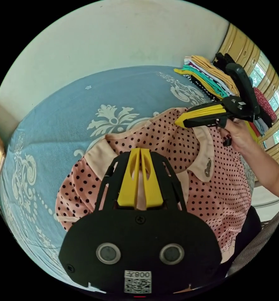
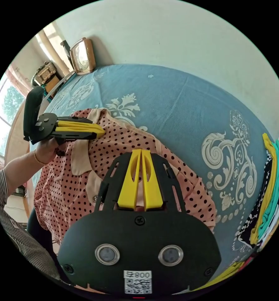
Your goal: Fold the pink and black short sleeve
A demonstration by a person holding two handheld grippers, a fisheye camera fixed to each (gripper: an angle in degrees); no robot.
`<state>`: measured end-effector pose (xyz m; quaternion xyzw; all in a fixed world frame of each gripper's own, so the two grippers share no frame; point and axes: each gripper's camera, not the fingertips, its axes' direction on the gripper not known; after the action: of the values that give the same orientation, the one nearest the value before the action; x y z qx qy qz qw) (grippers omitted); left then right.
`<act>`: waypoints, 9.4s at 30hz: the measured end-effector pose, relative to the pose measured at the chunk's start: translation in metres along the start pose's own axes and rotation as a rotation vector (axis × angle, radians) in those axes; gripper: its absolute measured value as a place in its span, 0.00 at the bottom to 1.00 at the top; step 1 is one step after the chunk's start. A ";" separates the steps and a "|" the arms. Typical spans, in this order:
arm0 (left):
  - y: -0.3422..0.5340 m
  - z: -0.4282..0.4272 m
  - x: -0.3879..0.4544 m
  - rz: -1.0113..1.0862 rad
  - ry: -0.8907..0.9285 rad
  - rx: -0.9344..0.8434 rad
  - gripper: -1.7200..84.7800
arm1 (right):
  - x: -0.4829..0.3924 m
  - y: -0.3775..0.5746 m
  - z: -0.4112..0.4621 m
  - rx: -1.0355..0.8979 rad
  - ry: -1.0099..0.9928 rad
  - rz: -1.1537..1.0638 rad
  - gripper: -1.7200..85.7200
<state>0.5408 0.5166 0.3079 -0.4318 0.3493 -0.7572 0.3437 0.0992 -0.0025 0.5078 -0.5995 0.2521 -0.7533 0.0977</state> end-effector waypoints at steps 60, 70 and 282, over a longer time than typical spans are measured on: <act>0.469 -0.052 -0.003 -0.495 -0.031 0.003 0.03 | 0.021 0.403 -0.210 0.072 -0.011 0.483 0.03; 0.602 -0.038 0.017 -0.650 0.307 -0.049 0.09 | -0.026 0.490 -0.218 0.001 -0.298 0.558 0.09; -0.266 -0.087 0.301 0.141 0.057 -0.041 0.02 | -0.003 0.356 -0.097 0.304 -0.635 0.212 0.03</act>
<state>0.2870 0.4278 0.6191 -0.3913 0.4042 -0.7356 0.3773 -0.0480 -0.2799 0.3135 -0.7525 0.1553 -0.5442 0.3368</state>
